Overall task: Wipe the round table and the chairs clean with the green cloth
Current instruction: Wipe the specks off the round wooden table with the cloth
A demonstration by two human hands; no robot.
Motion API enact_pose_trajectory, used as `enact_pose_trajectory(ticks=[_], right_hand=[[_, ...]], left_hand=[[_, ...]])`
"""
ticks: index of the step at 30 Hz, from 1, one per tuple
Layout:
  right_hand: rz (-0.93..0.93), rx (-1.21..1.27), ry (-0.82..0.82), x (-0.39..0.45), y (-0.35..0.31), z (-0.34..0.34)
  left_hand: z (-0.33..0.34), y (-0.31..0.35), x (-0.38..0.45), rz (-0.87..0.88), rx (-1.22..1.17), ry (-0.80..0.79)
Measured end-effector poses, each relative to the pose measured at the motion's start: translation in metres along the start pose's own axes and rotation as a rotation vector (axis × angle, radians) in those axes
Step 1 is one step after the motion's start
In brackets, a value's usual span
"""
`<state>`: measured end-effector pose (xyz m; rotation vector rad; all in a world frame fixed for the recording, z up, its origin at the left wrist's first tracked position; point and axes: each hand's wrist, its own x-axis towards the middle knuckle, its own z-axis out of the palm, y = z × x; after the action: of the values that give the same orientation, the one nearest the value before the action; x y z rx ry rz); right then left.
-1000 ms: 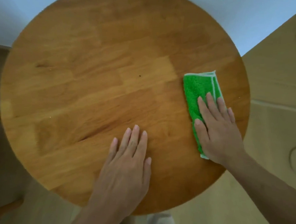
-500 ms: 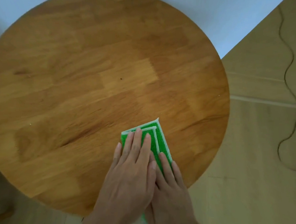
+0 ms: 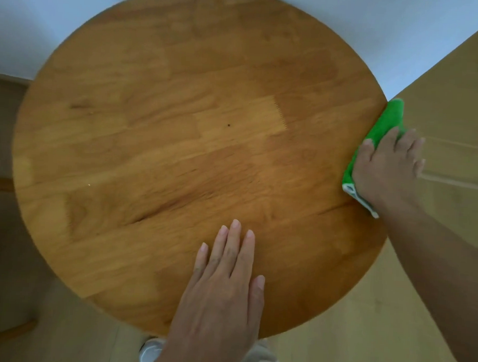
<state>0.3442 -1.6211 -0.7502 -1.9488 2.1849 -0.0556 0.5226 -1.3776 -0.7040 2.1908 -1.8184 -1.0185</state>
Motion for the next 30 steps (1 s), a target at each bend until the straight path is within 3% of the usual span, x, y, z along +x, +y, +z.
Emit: enact_pose_trajectory(ticks=[3, 7, 10, 15, 18, 23, 27, 30], right_hand=[[0.034, -0.022, 0.0, -0.002, -0.044, 0.01], [-0.168, -0.034, -0.023, -0.019, -0.108, 0.023], [-0.306, -0.047, -0.05, -0.042, -0.158, 0.032], [-0.667, -0.071, -0.123, -0.116, -0.234, 0.056], [-0.913, -0.051, -0.218, -0.171, -0.268, 0.068], [-1.281, -0.022, -0.353, -0.248, -0.289, 0.081], [-1.242, 0.028, -0.31, -0.208, -0.288, 0.077], [-0.933, -0.024, -0.164, -0.133, -0.289, 0.07]], left_hand=[[-0.003, -0.017, -0.005, -0.075, -0.028, 0.067], [-0.011, -0.038, -0.01, -0.153, 0.059, -0.01], [-0.016, -0.057, -0.016, -0.238, 0.044, 0.053], [-0.027, -0.091, -0.025, -0.517, -0.105, 0.305], [-0.035, -0.102, -0.036, -0.704, -0.208, 0.359], [-0.04, -0.118, -0.054, -0.856, -0.406, 0.46], [-0.047, -0.133, -0.059, -0.876, -0.305, 0.349], [-0.053, -0.14, -0.055, -0.845, -0.248, 0.29]])
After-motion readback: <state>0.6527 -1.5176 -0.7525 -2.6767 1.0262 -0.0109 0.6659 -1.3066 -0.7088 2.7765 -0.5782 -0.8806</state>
